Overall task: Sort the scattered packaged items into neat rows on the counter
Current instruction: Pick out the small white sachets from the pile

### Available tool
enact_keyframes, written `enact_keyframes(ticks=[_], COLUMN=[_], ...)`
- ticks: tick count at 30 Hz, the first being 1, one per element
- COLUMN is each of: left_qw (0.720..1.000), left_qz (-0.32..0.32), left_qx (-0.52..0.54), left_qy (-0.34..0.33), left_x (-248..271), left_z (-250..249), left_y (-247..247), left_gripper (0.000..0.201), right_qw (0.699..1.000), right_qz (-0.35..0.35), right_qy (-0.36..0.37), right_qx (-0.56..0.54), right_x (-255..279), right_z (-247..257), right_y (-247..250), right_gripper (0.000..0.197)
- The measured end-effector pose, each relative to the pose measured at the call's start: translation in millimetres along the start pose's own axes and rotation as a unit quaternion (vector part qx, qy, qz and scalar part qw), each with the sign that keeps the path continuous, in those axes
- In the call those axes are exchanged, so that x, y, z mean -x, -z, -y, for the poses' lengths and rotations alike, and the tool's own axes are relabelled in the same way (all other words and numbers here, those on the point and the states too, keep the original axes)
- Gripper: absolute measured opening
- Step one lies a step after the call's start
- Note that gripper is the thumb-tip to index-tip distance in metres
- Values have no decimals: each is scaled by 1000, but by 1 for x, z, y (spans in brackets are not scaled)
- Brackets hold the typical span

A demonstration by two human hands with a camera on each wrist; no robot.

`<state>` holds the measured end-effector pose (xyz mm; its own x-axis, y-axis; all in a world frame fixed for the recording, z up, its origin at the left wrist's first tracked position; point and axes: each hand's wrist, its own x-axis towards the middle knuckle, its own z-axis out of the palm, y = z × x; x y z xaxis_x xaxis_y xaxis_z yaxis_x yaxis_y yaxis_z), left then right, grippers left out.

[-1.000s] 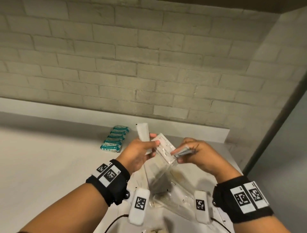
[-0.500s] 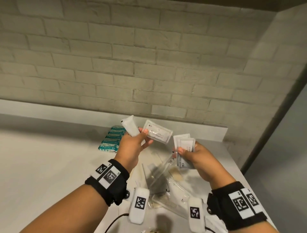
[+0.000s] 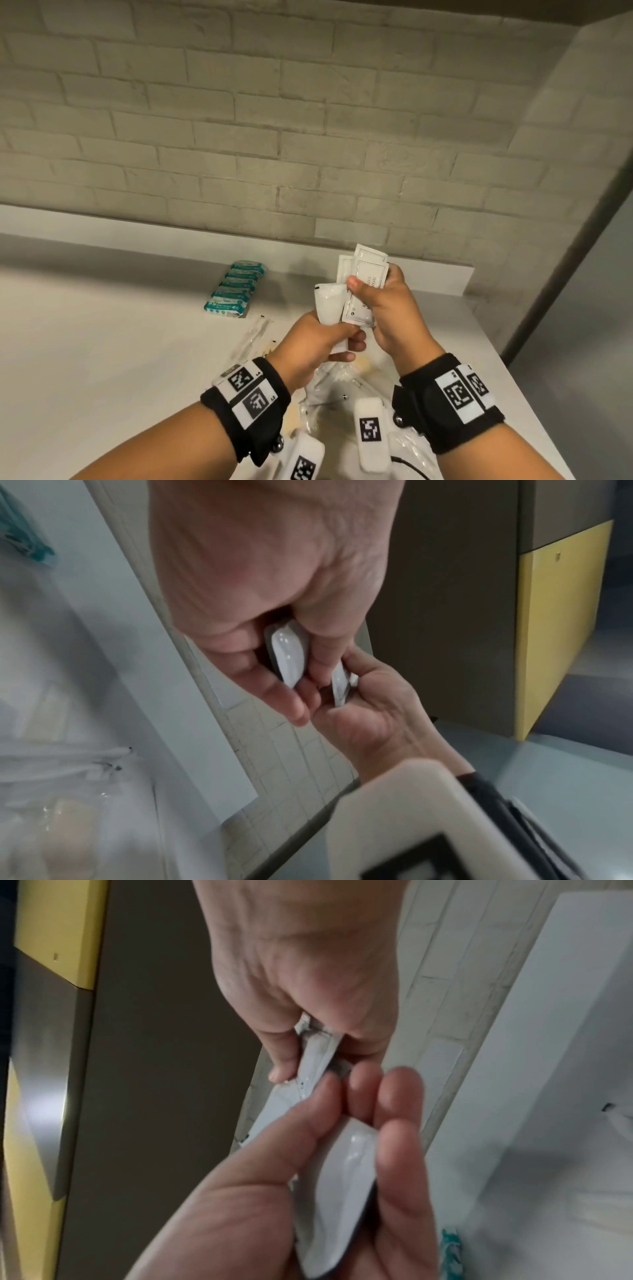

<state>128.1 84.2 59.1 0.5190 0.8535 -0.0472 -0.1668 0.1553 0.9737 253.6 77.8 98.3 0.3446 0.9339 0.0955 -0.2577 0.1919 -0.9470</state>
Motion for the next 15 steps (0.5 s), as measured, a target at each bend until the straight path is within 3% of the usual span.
enact_keyframes(ticks=[2, 5, 11, 13, 15], left_qw=[1000, 995, 1000, 1000, 1000], left_qz=[20, 24, 5, 2, -4], left_qx=[17, 91, -6, -11, -2], left_qy=[16, 40, -15, -20, -14], left_x=[1, 0, -2, -3, -3], left_z=[-3, -9, -11, -10, -9], left_y=[3, 14, 20, 18, 18], left_gripper=[17, 26, 22, 26, 30], right_qw=[999, 999, 985, 986, 993], right_qz=[-34, -46, 120, 123, 103], right_qy=[11, -3, -126, -106, -38], right_qx=[-1, -19, 11, 36, 45], right_x=[-4, -10, 6, 10, 8], right_z=[1, 10, 10, 7, 10], right_y=[8, 26, 22, 16, 19], right_gripper=[48, 36, 45, 41, 35])
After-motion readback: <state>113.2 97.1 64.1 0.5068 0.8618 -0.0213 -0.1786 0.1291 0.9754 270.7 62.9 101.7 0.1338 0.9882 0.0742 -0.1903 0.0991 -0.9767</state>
